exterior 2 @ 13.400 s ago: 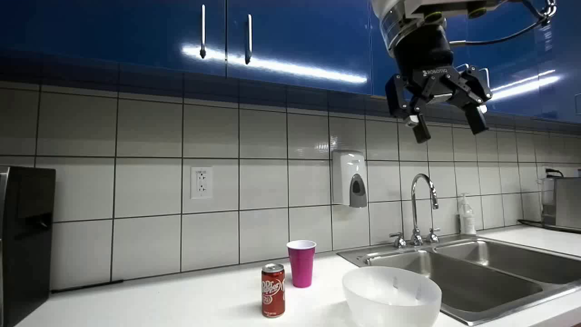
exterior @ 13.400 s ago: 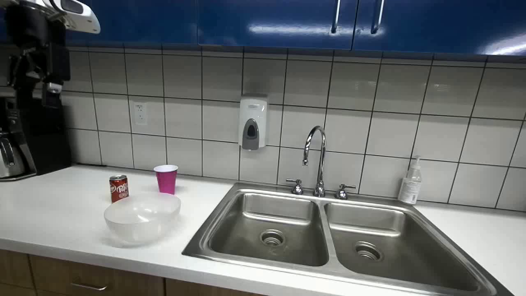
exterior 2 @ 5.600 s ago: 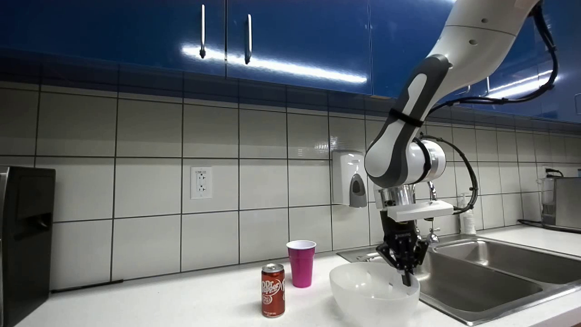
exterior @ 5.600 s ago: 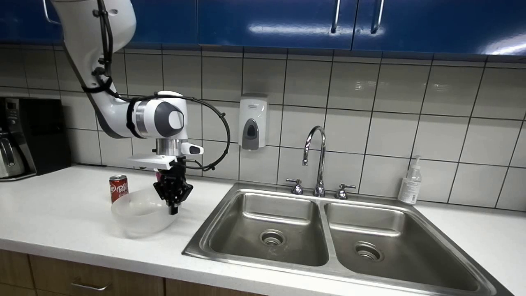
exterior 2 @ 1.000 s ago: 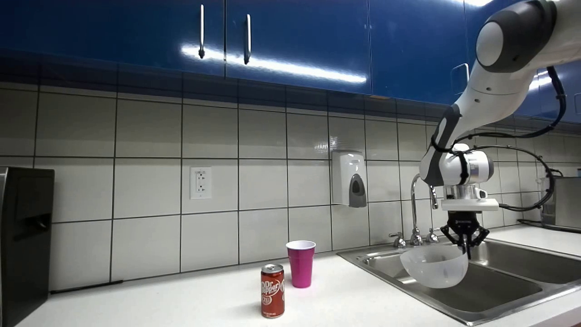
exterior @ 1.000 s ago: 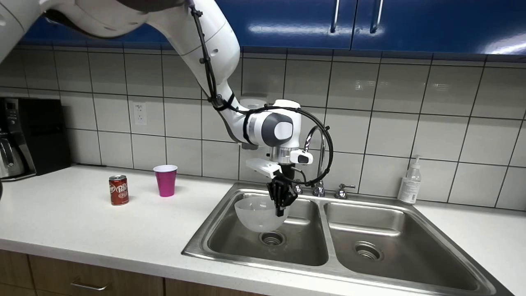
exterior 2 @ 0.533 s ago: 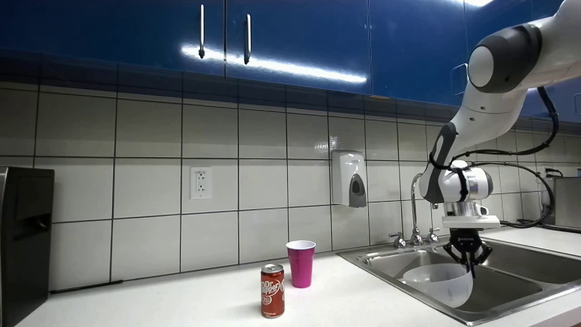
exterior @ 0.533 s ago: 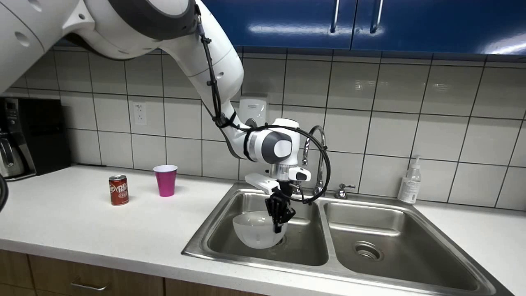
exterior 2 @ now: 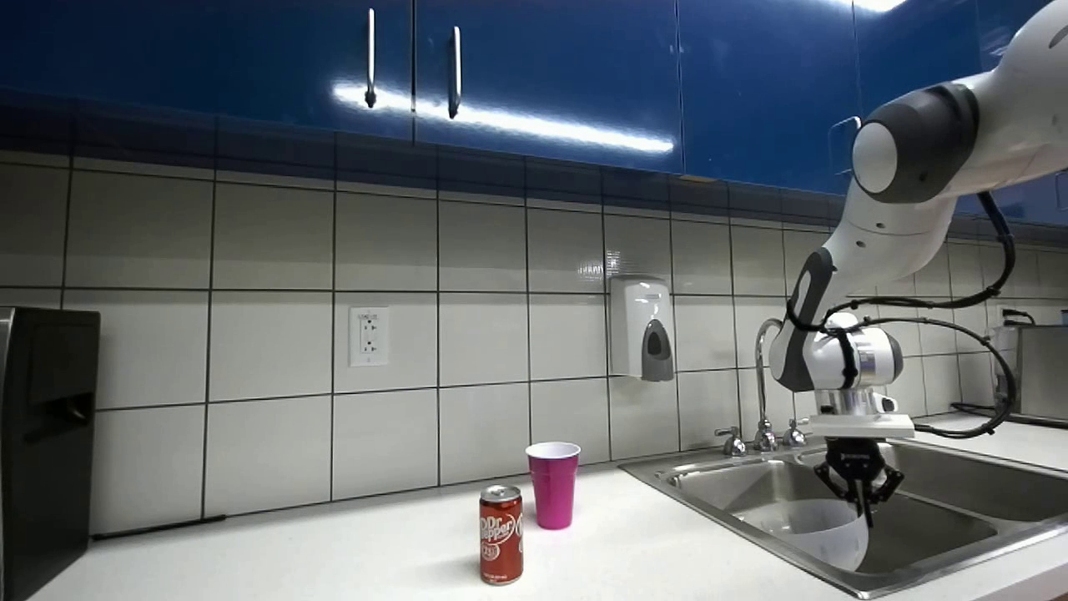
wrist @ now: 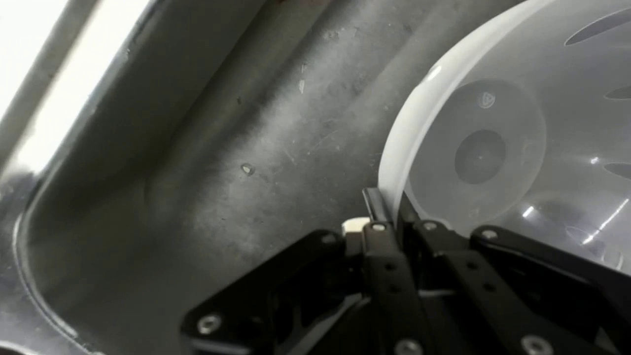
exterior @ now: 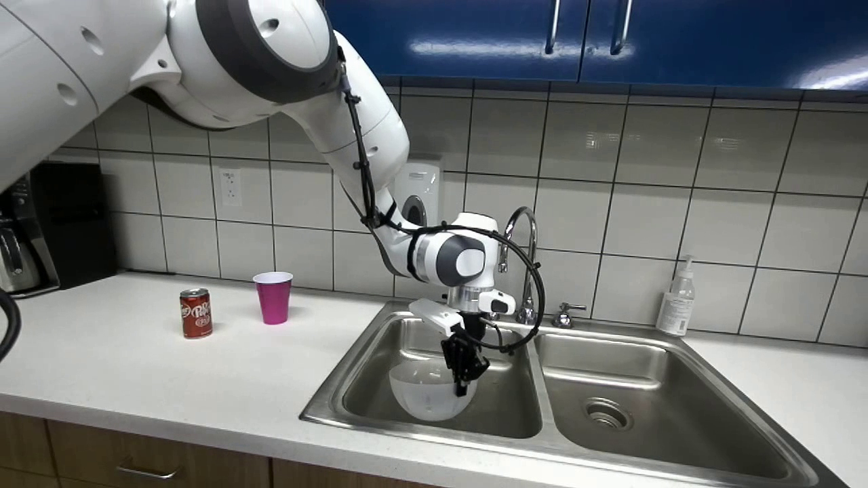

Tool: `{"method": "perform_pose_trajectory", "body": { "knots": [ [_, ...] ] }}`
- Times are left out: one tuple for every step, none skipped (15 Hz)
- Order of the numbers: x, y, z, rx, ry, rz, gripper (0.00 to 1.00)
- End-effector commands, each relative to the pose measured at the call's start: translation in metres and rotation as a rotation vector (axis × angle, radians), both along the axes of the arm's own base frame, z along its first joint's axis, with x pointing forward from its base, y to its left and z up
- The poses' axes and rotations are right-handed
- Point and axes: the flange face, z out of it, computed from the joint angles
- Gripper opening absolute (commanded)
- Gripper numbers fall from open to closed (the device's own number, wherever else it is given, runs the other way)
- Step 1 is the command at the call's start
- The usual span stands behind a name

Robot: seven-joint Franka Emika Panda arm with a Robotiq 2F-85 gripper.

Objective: Put the plastic bowl in the left sink

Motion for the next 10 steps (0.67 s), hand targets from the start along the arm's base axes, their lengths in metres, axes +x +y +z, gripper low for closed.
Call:
{"method": "perform_pose_trajectory", "body": {
  "knots": [
    [0.0091, -0.0046, -0.0068, 0.001, -0.016, -0.026, 0.02],
    [0.0097, -0.0046, -0.0070, -0.001, -0.017, -0.026, 0.02],
    [0.0107, -0.0047, -0.0073, -0.006, -0.020, -0.026, 0.03],
    [0.0108, -0.0043, -0.0074, -0.009, -0.022, -0.024, 0.03],
    [0.0106, -0.0033, -0.0073, -0.014, -0.021, -0.020, 0.29],
    [0.0105, -0.0025, -0.0059, -0.016, -0.023, -0.017, 0.30],
    [0.0103, -0.0016, -0.0037, -0.019, -0.023, -0.016, 0.37],
    [0.0105, -0.0007, -0.0016, -0.023, -0.025, -0.014, 0.43],
    [0.0106, 0.0009, 0.0003, -0.027, -0.026, -0.010, 0.50],
    [0.0108, 0.0028, 0.0023, -0.030, -0.027, -0.010, 0.58]
  ]
}}
